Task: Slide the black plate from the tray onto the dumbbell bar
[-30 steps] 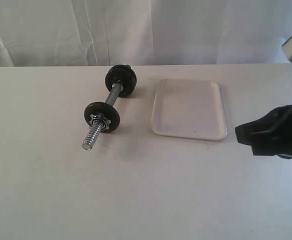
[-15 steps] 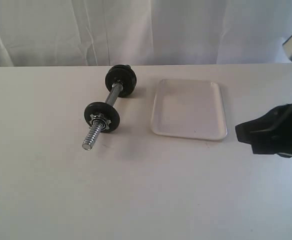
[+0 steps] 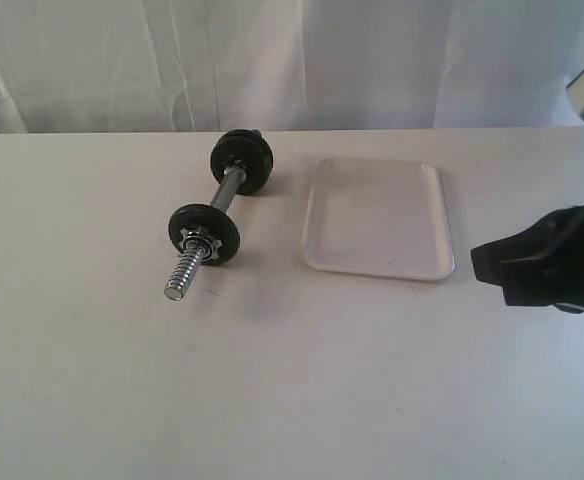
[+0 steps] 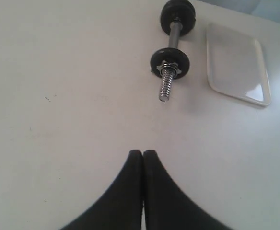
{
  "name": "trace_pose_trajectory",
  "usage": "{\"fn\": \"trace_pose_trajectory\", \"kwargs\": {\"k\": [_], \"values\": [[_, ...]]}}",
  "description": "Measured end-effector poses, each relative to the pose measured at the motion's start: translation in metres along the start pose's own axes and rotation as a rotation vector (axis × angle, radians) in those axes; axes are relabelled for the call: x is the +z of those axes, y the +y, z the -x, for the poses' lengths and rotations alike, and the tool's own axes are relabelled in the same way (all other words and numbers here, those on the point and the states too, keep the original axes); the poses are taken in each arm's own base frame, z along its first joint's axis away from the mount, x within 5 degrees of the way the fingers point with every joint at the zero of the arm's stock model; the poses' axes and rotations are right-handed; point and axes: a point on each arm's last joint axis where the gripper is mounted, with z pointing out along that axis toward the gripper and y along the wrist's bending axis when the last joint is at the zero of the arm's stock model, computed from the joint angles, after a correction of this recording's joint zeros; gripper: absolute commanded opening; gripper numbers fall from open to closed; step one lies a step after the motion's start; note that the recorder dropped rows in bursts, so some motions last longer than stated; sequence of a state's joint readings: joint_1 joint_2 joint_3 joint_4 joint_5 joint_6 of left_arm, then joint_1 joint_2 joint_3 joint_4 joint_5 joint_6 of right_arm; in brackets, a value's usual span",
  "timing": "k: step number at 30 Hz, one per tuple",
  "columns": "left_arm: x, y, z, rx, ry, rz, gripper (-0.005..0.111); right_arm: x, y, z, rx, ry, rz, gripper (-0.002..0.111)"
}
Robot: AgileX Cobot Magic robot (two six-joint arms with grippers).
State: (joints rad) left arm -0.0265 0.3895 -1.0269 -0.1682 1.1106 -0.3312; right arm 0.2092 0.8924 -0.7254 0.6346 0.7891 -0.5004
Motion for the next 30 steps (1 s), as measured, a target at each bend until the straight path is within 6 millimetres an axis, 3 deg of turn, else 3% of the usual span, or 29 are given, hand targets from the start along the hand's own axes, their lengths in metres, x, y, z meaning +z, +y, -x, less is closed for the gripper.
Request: {"fn": "trace_pose_trajectory", "kwargs": {"k": [11, 22, 30], "values": [[-0.020, 0.009, -0.080, -0.005, -0.210, 0.044, 0.000, 0.000, 0.000, 0.000, 0.000, -0.001, -0.001, 0.000], [-0.014, 0.011, -0.085, -0.011, -0.185, 0.053, 0.000, 0.000, 0.000, 0.000, -0.005, -0.001, -0.005, 0.000], [0.018, 0.022, -0.095, -0.067, -0.080, 0.106, 0.000, 0.000, 0.000, 0.000, -0.006, 0.000, -0.005, 0.000]]}}
